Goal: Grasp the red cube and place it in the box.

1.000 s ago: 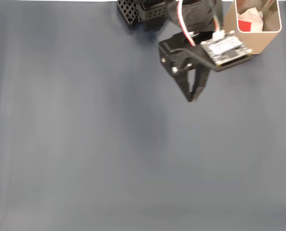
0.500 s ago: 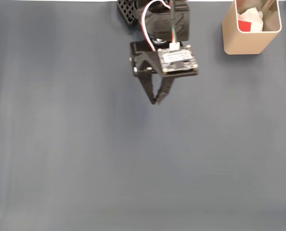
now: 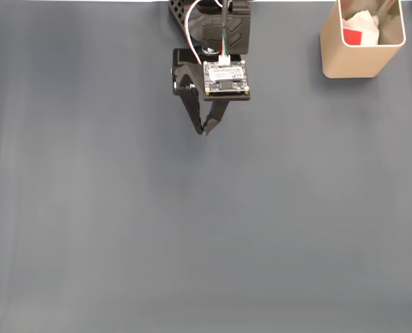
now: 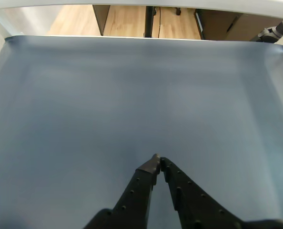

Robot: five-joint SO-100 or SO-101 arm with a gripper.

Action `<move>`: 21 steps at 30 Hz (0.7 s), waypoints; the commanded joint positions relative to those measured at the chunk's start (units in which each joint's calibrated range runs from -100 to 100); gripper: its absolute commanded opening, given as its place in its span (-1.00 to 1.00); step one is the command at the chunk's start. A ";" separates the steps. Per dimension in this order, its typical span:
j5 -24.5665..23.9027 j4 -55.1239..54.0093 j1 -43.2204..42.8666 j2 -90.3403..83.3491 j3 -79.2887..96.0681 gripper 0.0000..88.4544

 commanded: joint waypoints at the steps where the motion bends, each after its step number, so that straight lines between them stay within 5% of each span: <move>1: 0.10 -1.09 0.64 -4.73 2.99 -1.00; 21: 0.88 0.14 1.56 -19.53 21.58 -1.00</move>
